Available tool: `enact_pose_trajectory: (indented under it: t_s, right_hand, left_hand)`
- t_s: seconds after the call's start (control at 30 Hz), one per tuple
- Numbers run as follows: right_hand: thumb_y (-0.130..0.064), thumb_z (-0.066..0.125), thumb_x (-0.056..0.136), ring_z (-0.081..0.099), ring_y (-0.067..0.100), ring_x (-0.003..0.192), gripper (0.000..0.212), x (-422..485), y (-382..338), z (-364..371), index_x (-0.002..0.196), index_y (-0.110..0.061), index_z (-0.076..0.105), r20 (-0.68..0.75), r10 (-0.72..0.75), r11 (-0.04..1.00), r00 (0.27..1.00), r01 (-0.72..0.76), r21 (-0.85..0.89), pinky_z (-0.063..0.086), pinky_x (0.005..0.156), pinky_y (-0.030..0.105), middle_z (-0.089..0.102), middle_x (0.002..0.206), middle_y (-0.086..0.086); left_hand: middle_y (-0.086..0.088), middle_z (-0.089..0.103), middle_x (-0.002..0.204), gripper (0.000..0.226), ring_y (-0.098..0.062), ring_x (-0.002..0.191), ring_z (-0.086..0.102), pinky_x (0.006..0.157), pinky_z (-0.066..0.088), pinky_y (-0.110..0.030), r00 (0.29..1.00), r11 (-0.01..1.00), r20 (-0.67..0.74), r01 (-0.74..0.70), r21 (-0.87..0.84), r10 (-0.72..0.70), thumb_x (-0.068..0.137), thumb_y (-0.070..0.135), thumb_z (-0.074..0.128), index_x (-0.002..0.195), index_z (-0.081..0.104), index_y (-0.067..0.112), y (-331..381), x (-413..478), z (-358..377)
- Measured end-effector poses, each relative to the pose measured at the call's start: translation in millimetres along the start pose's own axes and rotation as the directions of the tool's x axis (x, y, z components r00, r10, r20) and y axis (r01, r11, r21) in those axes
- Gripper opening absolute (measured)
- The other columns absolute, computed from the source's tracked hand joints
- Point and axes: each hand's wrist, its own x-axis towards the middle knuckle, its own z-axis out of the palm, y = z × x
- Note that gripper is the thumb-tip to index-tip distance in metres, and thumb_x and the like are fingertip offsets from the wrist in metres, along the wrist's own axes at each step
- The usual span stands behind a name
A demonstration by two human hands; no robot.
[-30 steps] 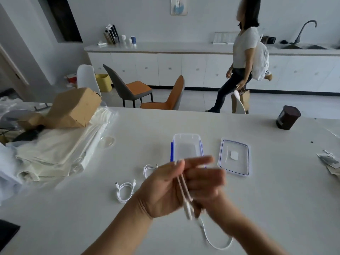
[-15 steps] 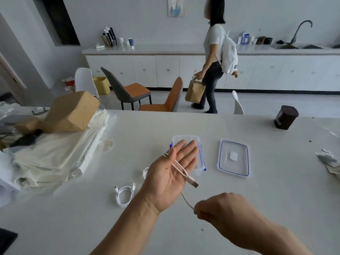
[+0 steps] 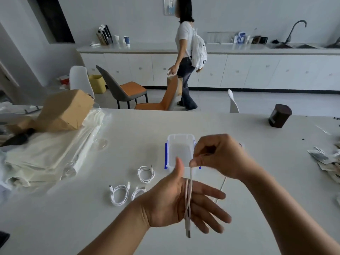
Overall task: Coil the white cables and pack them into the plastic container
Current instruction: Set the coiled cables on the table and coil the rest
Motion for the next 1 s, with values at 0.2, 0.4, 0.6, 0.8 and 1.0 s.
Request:
enact_pose_trajectory:
  t_s: [0.2, 0.4, 0.6, 0.8, 1.0]
  right_hand:
    - [-0.013, 0.063, 0.091, 0.053, 0.007, 0.054, 0.023, -47, 41, 96, 0.075, -0.029, 0.062, 0.002, 0.321, 0.904, 0.947, -0.307, 0.296, 0.048, 0.059, 0.031, 0.058, 0.064, -0.01]
    - [-0.048, 0.048, 0.093, 0.065, 0.011, 0.086, 0.023, -75, 2, 85, 0.106, -0.035, 0.062, 0.173, 0.155, 0.928, 0.973, -0.083, -0.364, 0.05, 0.075, 0.026, 0.07, 0.096, -0.02]
    - [-0.047, 0.066, 0.076, 0.053, 0.017, 0.051, 0.023, -30, -5, 22, 0.073, -0.025, 0.06, 0.097, -0.236, 0.823, 0.967, 0.252, -0.509, 0.046, 0.044, 0.034, 0.059, 0.058, -0.006]
    - [-0.033, 0.088, 0.065, 0.046, 0.004, 0.048, 0.032, 0, 24, 0, 0.063, -0.012, 0.064, -0.033, -0.139, 0.99, 0.99, 0.139, -0.01, 0.035, 0.05, 0.012, 0.055, 0.052, -0.005]
    - [-0.017, 0.05, 0.079, 0.055, 0.003, 0.054, 0.009, -55, 50, 80, 0.074, -0.013, 0.056, 0.104, 0.275, 0.849, 0.956, -0.292, 0.44, 0.052, 0.058, 0.029, 0.054, 0.061, -0.001]
  left_hand:
    - [-0.038, 0.027, 0.152, 0.13, -0.048, 0.143, 0.027, 0.122, 0.012, -0.055, 0.92, 0.798, -0.026, -0.352, -0.49, 0.391, 0.073, 0.093, 0.033, 0.15, 0.02, -0.011, 17, -8, -13]
    - [-0.023, 0.043, 0.15, 0.125, -0.033, 0.141, 0.041, 0.121, 0.022, -0.045, 0.827, 0.863, -0.445, -0.465, -0.196, 0.344, 0.067, 0.091, 0.03, 0.152, 0.025, 0.0, 13, -10, -39]
    - [-0.016, 0.051, 0.142, 0.107, -0.027, 0.126, 0.051, 0.118, 0.029, -0.048, 0.924, 0.98, -0.341, -0.124, 0.155, 0.171, 0.075, 0.085, 0.012, 0.14, 0.051, 0.009, 1, 13, -15]
    - [-0.042, 0.038, 0.143, 0.13, -0.056, 0.138, 0.031, 0.115, 0.026, -0.059, 0.999, 0.99, -0.03, -0.041, -0.138, 0.037, 0.072, 0.093, 0.02, 0.141, 0.034, -0.016, 4, 6, -2]
    - [-0.041, 0.042, 0.141, 0.124, -0.051, 0.133, 0.041, 0.117, 0.021, -0.058, 0.927, 0.874, 0.06, -0.326, -0.359, 0.37, 0.076, 0.09, 0.027, 0.142, 0.033, -0.016, 15, -2, -3]
